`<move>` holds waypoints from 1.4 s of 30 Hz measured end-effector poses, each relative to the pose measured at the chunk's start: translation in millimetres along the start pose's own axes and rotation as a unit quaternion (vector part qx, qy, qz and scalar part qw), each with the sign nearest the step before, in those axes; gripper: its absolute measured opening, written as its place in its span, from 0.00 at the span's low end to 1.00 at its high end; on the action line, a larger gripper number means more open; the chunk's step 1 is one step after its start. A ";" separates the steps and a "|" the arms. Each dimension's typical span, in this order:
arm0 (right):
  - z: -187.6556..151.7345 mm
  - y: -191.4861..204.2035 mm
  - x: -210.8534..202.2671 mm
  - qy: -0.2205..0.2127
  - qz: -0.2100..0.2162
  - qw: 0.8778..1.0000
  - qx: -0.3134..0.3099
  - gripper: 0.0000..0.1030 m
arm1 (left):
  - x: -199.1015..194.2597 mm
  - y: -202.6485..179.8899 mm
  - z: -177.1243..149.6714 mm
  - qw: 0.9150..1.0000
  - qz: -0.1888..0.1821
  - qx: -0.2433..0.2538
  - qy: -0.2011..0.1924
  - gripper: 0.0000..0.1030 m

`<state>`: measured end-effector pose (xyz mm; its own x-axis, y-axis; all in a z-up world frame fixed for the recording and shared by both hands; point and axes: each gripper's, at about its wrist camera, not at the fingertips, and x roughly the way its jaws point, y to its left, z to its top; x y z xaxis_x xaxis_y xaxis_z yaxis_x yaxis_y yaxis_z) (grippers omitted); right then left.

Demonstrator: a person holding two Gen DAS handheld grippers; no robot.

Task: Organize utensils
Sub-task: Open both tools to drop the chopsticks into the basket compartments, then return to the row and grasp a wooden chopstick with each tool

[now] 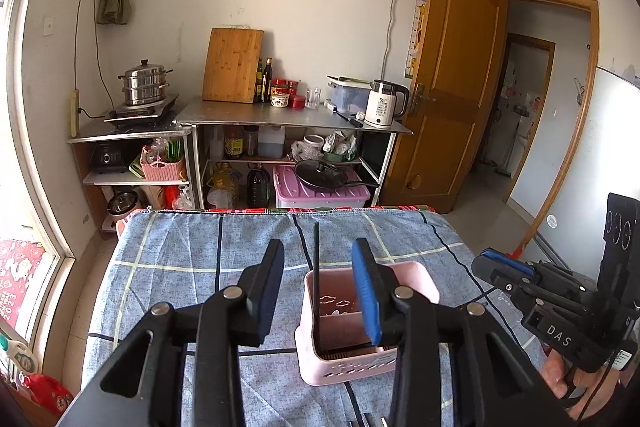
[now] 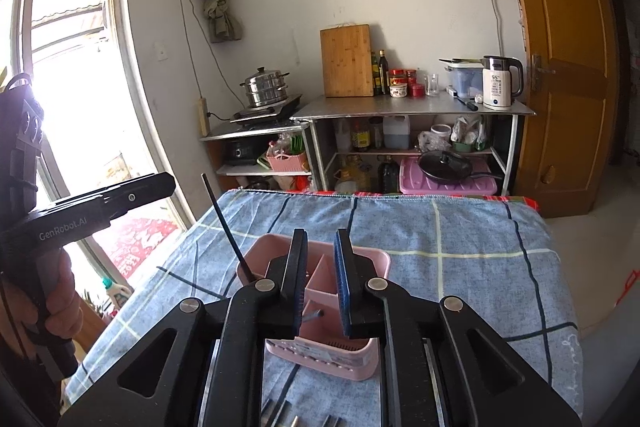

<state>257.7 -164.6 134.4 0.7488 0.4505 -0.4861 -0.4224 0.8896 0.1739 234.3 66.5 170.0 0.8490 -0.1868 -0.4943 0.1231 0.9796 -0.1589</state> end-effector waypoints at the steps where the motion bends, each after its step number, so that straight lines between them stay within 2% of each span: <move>1: -1.7 1.4 -4.7 -0.002 -0.005 1.000 -0.004 0.14 | -4.8 -0.9 -2.4 1.000 -0.001 0.000 -0.003 0.37; 11: -25.6 6.6 -54.0 -0.028 -0.022 0.999 -0.018 0.15 | -49.8 -10.6 -40.4 0.999 -0.019 -0.002 -0.028 0.39; 18: -62.5 14.3 -81.3 -0.035 -0.027 0.999 -0.026 0.15 | -66.7 -20.9 -81.9 0.999 -0.026 0.000 -0.025 0.40; 24: -102.9 13.7 -88.7 -0.014 -0.026 0.999 -0.019 0.15 | -74.8 -29.1 -124.2 1.000 -0.029 0.005 -0.010 0.40; 29: -129.5 9.7 -90.1 0.007 -0.025 1.000 -0.010 0.15 | -74.2 -27.2 -145.3 1.000 -0.028 0.000 0.009 0.40; 42: -156.9 2.8 -63.5 0.058 -0.014 0.998 0.009 0.15 | -33.9 -21.5 -190.3 0.996 -0.019 -0.017 0.089 0.40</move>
<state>128.8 -202.5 31.3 0.6948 0.4154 -0.5872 -0.3927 0.9030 0.1742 105.0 37.7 27.5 0.7386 -0.2366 -0.6313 0.1331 0.9691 -0.2076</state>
